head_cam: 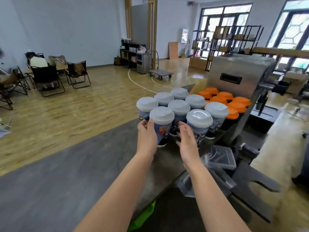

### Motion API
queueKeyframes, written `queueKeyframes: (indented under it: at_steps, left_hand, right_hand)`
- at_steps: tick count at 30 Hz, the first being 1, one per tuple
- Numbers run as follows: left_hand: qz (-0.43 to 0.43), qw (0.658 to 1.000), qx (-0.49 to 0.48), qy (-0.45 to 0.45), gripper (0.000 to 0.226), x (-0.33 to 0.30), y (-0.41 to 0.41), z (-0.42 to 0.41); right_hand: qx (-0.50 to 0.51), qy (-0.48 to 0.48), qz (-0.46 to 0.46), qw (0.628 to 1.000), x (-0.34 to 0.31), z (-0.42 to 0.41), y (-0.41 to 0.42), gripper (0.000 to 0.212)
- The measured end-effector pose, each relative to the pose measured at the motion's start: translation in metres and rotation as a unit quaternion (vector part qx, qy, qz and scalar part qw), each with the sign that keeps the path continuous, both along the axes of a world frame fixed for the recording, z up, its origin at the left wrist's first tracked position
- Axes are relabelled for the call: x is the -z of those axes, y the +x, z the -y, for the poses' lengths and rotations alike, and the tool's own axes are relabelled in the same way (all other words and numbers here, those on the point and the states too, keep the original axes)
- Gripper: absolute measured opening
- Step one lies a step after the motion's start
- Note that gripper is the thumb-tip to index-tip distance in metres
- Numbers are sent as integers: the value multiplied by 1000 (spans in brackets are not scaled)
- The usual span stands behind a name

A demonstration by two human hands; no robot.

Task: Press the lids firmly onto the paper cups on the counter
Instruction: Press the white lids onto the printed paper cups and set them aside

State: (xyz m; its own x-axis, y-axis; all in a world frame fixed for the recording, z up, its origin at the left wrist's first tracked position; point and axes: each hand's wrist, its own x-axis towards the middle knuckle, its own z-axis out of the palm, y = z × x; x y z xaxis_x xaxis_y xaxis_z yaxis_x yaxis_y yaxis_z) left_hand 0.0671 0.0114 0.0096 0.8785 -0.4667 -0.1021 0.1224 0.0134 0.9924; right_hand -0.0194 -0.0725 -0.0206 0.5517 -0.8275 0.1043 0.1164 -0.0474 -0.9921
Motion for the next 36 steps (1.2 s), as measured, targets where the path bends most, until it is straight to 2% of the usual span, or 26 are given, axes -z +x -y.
queueKeyframes:
  at_steps: [4,7,8,13,16,20,21,25,29,32,36]
  left_hand:
    - [-38,999,-17,-6,57,8,16,30]
    - [-25,1000,7,3,82,18,18,33]
    - [-14,1000,15,9,83,20,15,28]
    - [-21,1000,19,1,67,17,-2,-25]
    - [-15,1000,-8,-17,60,12,-12,-79]
    - [-2,994,-100,-53,33,7,-22,-160]
    - [-5,990,-124,-62,33,6,-22,-179]
    - [-38,979,-191,-61,48,6,-18,-241]
    - [-75,963,-242,-95,52,15,-17,-275]
    - [-47,950,-291,-102,50,17,-19,-286]
    - [26,943,-319,-92,37,20,-20,-292]
  right_hand:
    - [-9,13,-8,1000,2,18,28,28]
    - [-1,43,-4,999,7,14,36,23]
    - [6,48,-1,999,8,10,37,25]
    - [27,52,25,998,3,-37,29,42]
    - [-16,60,36,997,-4,-88,28,55]
    - [-100,58,60,991,-6,-162,37,38]
    - [-119,48,61,990,-4,-180,39,37]
    - [-179,4,60,982,3,-238,47,53]
    - [-240,6,53,969,5,-275,57,47]
    - [-269,20,65,961,1,-289,60,40]
    - [-248,30,77,965,-5,-295,61,36]
